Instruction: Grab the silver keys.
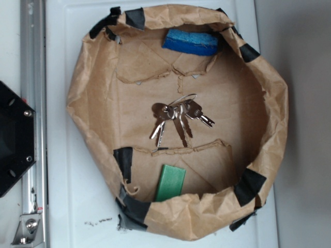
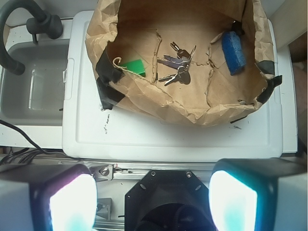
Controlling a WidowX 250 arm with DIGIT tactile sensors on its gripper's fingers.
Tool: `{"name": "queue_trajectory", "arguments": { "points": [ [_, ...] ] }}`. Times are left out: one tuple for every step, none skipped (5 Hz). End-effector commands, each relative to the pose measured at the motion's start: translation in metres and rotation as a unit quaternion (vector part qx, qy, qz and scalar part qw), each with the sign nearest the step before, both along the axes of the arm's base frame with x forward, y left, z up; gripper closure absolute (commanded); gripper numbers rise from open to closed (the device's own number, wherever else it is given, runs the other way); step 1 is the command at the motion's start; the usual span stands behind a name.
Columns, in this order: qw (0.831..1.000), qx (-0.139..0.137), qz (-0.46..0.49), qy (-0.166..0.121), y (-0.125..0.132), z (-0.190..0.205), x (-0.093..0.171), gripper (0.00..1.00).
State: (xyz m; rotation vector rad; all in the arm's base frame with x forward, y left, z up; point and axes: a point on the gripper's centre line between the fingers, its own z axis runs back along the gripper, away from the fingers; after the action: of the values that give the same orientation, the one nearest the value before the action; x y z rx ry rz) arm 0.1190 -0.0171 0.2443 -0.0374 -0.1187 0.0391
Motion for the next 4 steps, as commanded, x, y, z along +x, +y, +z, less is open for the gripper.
{"name": "queue_trajectory", "arguments": {
  "points": [
    [1.000, 0.000, 0.000, 0.000, 0.000, 0.000, 0.000, 0.00],
    [0.999, -0.015, 0.047, -0.016, 0.007, 0.001, 0.050, 0.00],
    [0.994, 0.000, 0.105, -0.027, 0.018, -0.011, 0.094, 0.00],
    [0.990, -0.009, 0.138, -0.026, 0.035, -0.034, 0.120, 0.00]
  ]
}}
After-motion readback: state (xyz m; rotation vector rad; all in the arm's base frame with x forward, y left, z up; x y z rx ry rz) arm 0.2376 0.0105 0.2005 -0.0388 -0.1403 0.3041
